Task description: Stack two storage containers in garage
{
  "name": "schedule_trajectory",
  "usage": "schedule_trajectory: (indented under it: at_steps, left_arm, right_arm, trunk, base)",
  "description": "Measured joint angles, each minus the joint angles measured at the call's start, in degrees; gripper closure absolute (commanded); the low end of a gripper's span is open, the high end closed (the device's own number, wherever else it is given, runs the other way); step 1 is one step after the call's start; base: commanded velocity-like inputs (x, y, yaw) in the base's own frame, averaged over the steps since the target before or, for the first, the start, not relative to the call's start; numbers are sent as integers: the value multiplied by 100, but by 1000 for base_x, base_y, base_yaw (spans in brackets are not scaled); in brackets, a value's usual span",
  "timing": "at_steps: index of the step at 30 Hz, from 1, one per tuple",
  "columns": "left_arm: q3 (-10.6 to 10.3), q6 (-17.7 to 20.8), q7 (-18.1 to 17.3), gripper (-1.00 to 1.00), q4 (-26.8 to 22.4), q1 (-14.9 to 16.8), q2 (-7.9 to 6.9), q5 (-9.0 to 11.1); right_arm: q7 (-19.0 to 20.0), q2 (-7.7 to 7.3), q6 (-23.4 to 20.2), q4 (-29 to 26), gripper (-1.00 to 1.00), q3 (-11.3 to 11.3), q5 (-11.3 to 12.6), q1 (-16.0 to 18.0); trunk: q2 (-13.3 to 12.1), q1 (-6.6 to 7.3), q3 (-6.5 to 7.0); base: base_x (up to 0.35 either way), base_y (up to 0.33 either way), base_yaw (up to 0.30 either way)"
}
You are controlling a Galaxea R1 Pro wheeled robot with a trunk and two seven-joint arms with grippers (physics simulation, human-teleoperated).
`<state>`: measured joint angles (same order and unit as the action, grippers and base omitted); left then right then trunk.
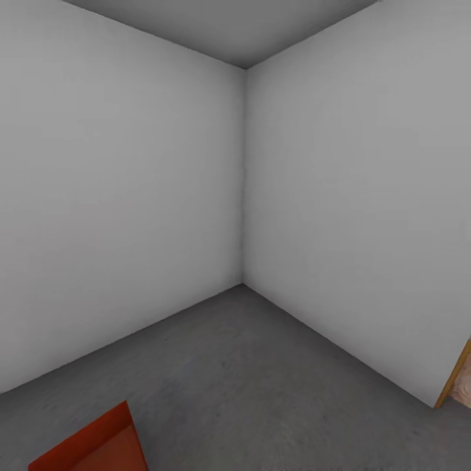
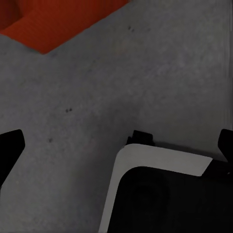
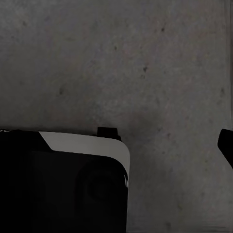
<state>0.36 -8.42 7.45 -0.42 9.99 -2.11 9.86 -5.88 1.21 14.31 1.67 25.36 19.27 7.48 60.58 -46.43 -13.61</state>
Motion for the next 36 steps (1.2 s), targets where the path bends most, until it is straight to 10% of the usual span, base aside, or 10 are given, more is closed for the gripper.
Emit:
schedule_trajectory:
  at_steps: [36]
  left_arm:
    - [0,0,0,-100,-1,0,0,0]
  right_arm:
    - [6,-11,0,0,-100,-6,0,0]
  trunk:
    - [0,0,-39]
  base:
    - [0,0,-271]
